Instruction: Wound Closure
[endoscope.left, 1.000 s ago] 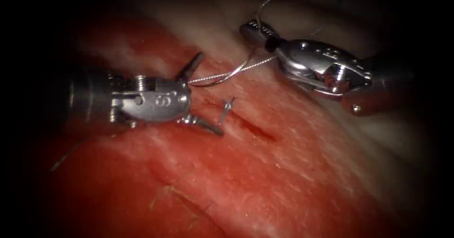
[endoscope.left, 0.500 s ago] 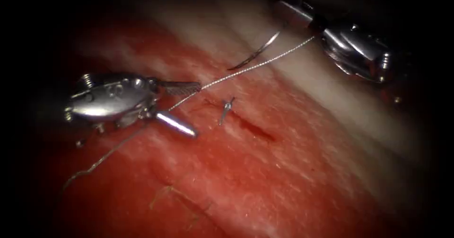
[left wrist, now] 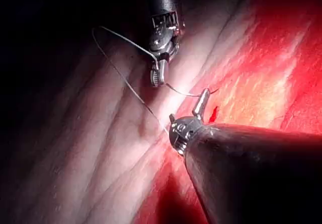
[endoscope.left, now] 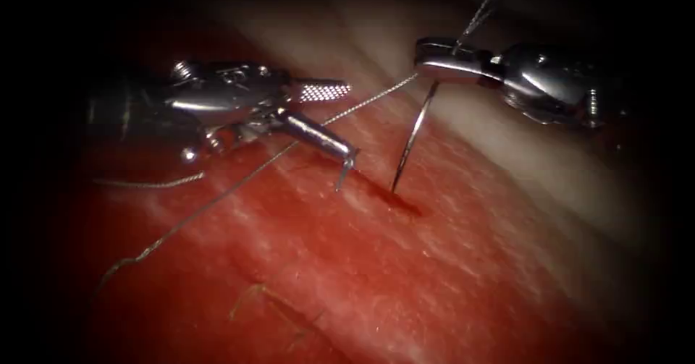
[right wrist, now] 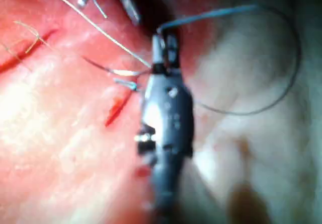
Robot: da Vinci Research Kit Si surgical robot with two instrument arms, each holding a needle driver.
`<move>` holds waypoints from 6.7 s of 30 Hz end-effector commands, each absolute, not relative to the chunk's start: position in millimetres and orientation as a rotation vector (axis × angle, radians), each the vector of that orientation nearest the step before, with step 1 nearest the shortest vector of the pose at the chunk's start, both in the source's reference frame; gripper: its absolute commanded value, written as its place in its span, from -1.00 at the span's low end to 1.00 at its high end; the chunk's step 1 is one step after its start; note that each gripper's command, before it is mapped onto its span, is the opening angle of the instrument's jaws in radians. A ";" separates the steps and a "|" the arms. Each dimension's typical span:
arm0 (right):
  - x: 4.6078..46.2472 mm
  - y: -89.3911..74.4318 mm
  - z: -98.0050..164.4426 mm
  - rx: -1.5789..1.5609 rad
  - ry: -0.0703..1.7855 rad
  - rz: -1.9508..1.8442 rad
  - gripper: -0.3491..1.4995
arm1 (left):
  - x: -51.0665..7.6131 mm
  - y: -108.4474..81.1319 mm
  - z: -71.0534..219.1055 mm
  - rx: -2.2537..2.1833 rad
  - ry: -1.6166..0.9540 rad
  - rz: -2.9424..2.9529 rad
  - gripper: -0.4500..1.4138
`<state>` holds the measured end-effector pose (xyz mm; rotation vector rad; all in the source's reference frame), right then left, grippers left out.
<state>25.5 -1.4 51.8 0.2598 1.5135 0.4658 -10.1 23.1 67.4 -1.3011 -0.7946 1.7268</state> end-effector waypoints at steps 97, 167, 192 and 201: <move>30.3 -3.0 50.7 0.155 1.324 0.865 -0.62 | -12.2 23.4 71.3 -1.151 -1.002 1.409 -1.00; 26.3 -4.7 53.5 -0.228 1.265 0.443 -1.00 | -15.6 13.7 75.9 -1.096 -0.792 2.255 -0.55; 27.8 -5.7 55.0 -0.332 1.241 0.311 -1.00 | -14.1 12.5 78.1 -1.017 -0.811 2.335 -0.40; 28.1 -6.3 56.4 -0.369 1.222 0.278 -1.00 | -14.1 12.5 78.1 -1.015 -0.816 2.336 -0.37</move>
